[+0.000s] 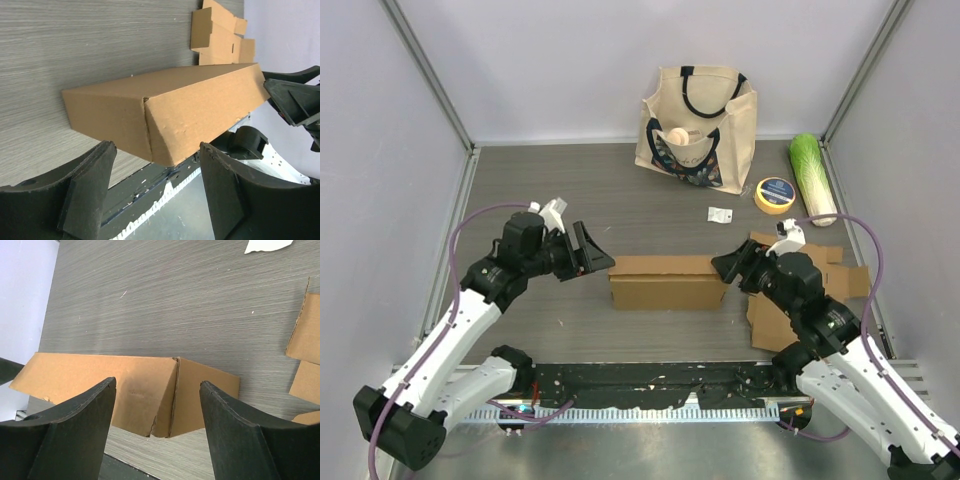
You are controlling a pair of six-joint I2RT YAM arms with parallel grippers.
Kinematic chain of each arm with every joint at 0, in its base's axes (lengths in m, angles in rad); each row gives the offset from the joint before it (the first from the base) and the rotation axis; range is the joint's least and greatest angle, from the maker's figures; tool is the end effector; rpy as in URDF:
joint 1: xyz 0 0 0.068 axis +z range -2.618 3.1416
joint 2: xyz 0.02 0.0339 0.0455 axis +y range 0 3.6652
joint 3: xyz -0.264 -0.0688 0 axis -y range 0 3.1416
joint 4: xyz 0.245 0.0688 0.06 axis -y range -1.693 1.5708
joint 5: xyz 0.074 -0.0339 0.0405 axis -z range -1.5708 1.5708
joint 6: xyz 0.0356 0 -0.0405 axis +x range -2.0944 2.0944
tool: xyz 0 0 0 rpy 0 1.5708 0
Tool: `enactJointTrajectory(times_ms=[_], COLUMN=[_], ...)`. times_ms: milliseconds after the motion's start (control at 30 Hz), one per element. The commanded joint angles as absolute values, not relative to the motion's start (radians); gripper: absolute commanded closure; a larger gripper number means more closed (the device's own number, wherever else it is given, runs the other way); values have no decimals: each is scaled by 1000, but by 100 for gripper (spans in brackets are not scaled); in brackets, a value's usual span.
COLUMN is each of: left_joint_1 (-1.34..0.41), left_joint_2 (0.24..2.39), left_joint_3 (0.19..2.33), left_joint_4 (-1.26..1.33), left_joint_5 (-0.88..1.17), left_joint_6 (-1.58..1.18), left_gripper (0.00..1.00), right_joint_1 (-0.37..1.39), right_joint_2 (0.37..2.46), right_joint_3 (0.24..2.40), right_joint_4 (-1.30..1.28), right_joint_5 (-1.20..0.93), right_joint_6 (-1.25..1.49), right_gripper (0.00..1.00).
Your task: Fold the paper box
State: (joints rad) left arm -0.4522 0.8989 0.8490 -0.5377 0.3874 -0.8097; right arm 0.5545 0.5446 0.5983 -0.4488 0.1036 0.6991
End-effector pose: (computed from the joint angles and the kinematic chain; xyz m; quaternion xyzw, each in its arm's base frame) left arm 0.1672 -0.0962 0.3085 -0.0644 0.8675 -0.4103 0.2739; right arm 0.1181 0.0688 0.2812 0.0887 0.8268 0.2900 0.4738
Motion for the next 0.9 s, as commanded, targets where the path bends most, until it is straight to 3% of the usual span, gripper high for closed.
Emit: enactJointTrajectory(times_ms=[0,33,200,233,333,467,600,700,733,867], left_joint_1=[-456,-456,-475,-480,-488,-488,-486,-486,-486,-447], left_joint_2=[911,920,924,916,878,848,857,885,881,809], left_joint_3=[829,816,665,634,508,397,370,377,383,414], left_joint_4=[-537,-513,-322,-301,-265,-242,-183,-146,-158,-157], left_joint_5=[417,434,526,523,459,397,411,471,457,396], left_joint_6=[-768,-781,-845,-860,-900,-928,-940,-956,-954,-945], left_gripper=[30,40,50,59,71,77,72,82,86,82], right_joint_1=[560,560,560,560,560,560,560,560,561,565], right_joint_2=[528,514,401,370,220,81,173,268,352,666], right_joint_3=[542,528,387,352,200,88,65,5,2,-13], right_joint_4=[-390,-385,-332,-324,-282,-230,-145,88,165,483], right_joint_5=[80,80,77,87,112,78,-68,-172,-220,-270], right_joint_6=[673,681,715,729,807,905,881,884,888,798], right_gripper=[28,30,43,44,53,63,72,73,73,73])
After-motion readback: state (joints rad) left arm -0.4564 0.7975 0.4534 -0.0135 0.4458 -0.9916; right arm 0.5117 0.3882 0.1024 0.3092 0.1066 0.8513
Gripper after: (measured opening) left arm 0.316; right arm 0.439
